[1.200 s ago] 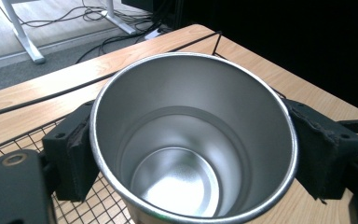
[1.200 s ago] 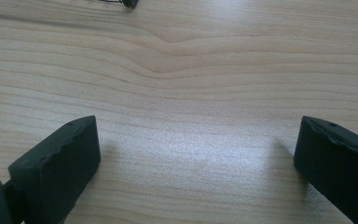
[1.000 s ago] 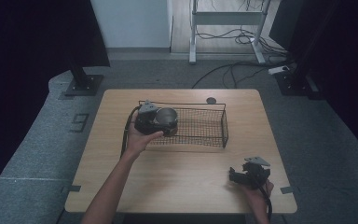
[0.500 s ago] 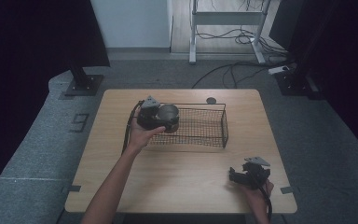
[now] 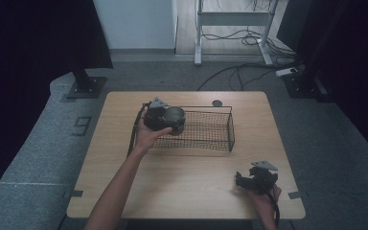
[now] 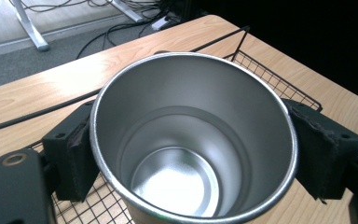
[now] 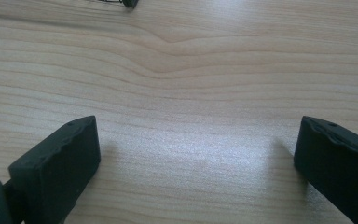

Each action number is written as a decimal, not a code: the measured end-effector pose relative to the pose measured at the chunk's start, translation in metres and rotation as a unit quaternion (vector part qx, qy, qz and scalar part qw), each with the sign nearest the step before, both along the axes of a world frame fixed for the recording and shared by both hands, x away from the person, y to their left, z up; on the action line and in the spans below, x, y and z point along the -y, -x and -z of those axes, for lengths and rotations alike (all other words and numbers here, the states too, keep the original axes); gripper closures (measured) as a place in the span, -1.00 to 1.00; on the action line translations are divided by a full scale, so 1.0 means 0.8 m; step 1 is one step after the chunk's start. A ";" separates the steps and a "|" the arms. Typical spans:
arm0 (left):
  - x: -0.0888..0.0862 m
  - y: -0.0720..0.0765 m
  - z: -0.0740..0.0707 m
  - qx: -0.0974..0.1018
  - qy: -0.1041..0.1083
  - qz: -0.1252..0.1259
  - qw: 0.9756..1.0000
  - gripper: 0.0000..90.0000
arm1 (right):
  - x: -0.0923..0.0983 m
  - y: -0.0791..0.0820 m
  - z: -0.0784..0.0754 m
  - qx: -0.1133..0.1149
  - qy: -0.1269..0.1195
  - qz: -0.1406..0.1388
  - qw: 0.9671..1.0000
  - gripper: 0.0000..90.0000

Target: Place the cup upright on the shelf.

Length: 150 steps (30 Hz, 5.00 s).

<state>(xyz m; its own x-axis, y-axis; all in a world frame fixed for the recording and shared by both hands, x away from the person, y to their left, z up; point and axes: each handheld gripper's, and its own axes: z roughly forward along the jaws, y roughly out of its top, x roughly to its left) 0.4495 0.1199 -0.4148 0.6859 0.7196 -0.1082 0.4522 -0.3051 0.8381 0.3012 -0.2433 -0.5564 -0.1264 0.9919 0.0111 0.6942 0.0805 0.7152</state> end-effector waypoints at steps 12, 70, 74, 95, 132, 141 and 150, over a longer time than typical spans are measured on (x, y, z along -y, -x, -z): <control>0.000 -0.013 0.022 -0.018 -0.002 -0.008 1.000 -0.67 | 0.000 0.000 0.000 0.000 0.000 0.000 1.000 -0.99; 0.023 -0.037 0.087 -0.082 -0.037 -0.038 0.995 -0.68 | 0.000 0.000 0.000 0.000 0.000 0.000 1.000 -0.99; 0.024 -0.037 0.087 -0.084 -0.044 -0.039 0.995 -0.68 | 0.000 0.000 0.000 0.000 0.000 0.000 1.000 -0.99; 0.019 -0.030 0.072 -0.069 -0.030 -0.038 0.996 -0.76 | 0.000 0.000 0.000 0.000 0.000 0.000 1.000 -0.99; -0.077 0.142 0.059 -0.002 0.013 0.008 1.000 -0.79 | 0.000 0.000 0.000 -0.001 -0.001 0.001 1.000 -0.99; -0.104 0.178 0.090 -0.021 0.024 -0.007 0.999 -0.77 | -0.001 0.000 0.000 0.000 0.000 0.001 1.000 -0.99; -0.110 0.187 0.097 -0.021 0.022 -0.011 0.999 -0.75 | -0.001 0.000 0.000 0.000 0.000 0.001 1.000 -0.99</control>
